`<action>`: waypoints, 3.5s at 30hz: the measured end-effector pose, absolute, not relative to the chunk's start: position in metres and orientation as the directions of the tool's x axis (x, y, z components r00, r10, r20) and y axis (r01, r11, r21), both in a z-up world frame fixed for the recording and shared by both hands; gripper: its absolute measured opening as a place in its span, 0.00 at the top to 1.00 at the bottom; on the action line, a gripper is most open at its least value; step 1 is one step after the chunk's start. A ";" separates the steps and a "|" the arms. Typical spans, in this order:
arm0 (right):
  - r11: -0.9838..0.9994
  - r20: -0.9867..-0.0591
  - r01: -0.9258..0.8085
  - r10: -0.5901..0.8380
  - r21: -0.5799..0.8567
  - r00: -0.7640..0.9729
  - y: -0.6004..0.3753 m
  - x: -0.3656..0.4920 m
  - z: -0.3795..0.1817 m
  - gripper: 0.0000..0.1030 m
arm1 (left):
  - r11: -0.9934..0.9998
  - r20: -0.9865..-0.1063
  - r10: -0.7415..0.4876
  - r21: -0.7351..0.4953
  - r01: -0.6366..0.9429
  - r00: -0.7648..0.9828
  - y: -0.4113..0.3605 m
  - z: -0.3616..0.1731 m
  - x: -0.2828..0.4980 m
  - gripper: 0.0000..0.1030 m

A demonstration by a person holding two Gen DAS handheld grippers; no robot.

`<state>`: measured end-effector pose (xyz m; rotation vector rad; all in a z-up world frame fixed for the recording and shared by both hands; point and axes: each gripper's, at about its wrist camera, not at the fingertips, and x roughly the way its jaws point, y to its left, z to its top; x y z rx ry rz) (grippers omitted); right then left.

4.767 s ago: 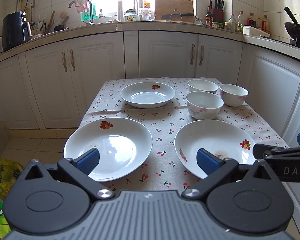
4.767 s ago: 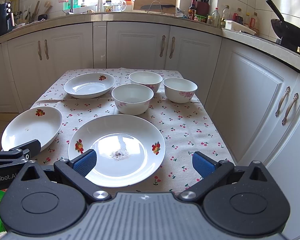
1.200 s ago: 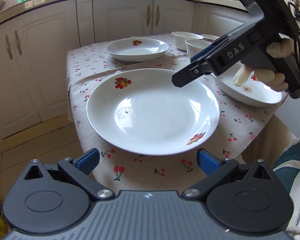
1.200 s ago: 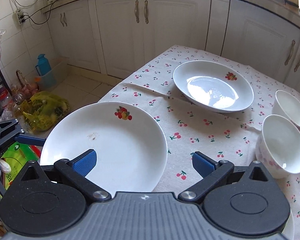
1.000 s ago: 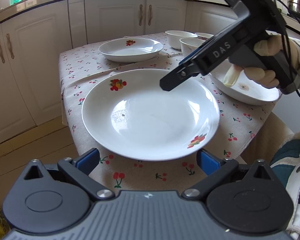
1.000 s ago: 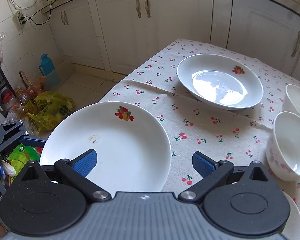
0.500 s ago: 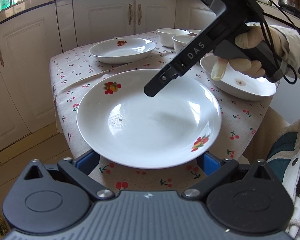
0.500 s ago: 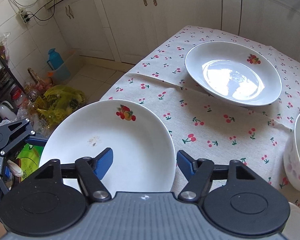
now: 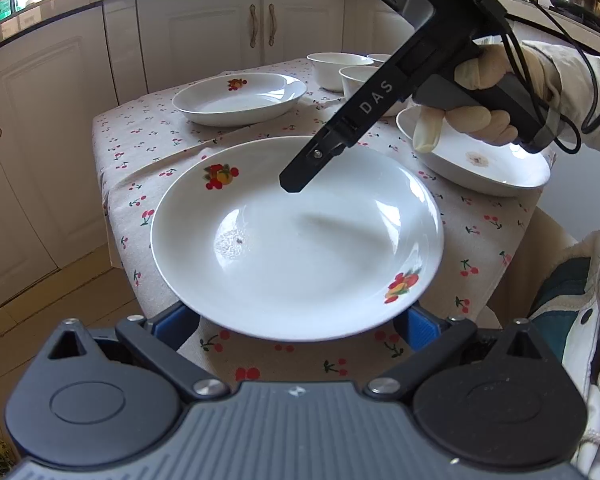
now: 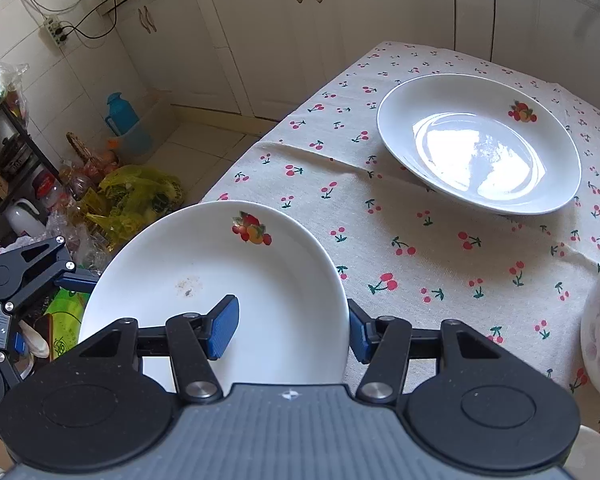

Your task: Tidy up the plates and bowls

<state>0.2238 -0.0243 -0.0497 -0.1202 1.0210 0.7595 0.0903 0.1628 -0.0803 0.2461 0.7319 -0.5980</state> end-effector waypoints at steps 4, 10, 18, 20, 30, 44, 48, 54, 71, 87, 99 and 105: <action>0.742 -0.803 -0.620 0.520 0.255 0.291 -0.024 0.224 -0.050 0.40 | 0.806 -0.690 -0.421 0.013 0.591 0.589 0.163 -0.080 0.090 0.02; 0.751 -0.800 -0.609 0.518 0.255 0.304 -0.028 0.225 -0.047 0.40 | 0.804 -0.689 -0.424 0.014 0.595 0.589 0.160 -0.077 0.093 0.02; 0.782 -0.786 -0.578 0.501 0.233 0.361 -0.043 0.232 -0.036 0.40 | 0.783 -0.672 -0.452 0.015 0.621 0.587 0.148 -0.075 0.111 0.02; 0.792 -0.783 -0.564 0.498 0.235 0.373 -0.048 0.236 -0.035 0.40 | 0.777 -0.668 -0.462 0.012 0.629 0.584 0.144 -0.075 0.117 0.02; 0.828 -0.785 -0.511 0.469 0.230 0.406 -0.063 0.252 -0.041 0.40 | 0.751 -0.669 -0.487 0.008 0.660 0.562 0.133 -0.082 0.142 0.02; 0.842 -0.792 -0.490 0.453 0.228 0.410 -0.065 0.261 -0.049 0.40 | 0.745 -0.665 -0.479 0.037 0.666 0.573 0.129 -0.083 0.153 0.02; 0.844 -0.793 -0.487 0.448 0.222 0.414 -0.064 0.261 -0.049 0.40 | 0.745 -0.662 -0.475 0.048 0.665 0.580 0.129 -0.083 0.156 0.02; 0.840 -0.793 -0.496 0.451 0.221 0.411 -0.064 0.260 -0.049 0.39 | 0.745 -0.666 -0.466 0.060 0.664 0.583 0.128 -0.085 0.157 0.02; 0.844 -0.724 -0.520 0.441 0.132 0.531 -0.078 0.218 -0.016 0.00 | 0.825 -0.669 -0.407 0.024 0.565 0.622 0.132 -0.070 0.119 0.01; 0.887 -0.638 -0.457 0.390 0.067 0.664 -0.150 0.120 -0.004 0.00 | 0.896 -0.607 -0.357 -0.007 0.444 0.710 0.069 -0.047 0.063 0.01; 0.928 -0.623 -0.358 0.338 0.100 0.705 -0.219 0.075 -0.018 0.00 | 0.865 -0.593 -0.399 0.009 0.502 0.699 0.007 -0.047 0.044 0.01; 0.929 -0.626 -0.352 0.342 0.113 0.701 -0.240 0.063 -0.026 0.00 | 0.851 -0.608 -0.409 0.015 0.525 0.681 -0.012 -0.051 0.041 0.01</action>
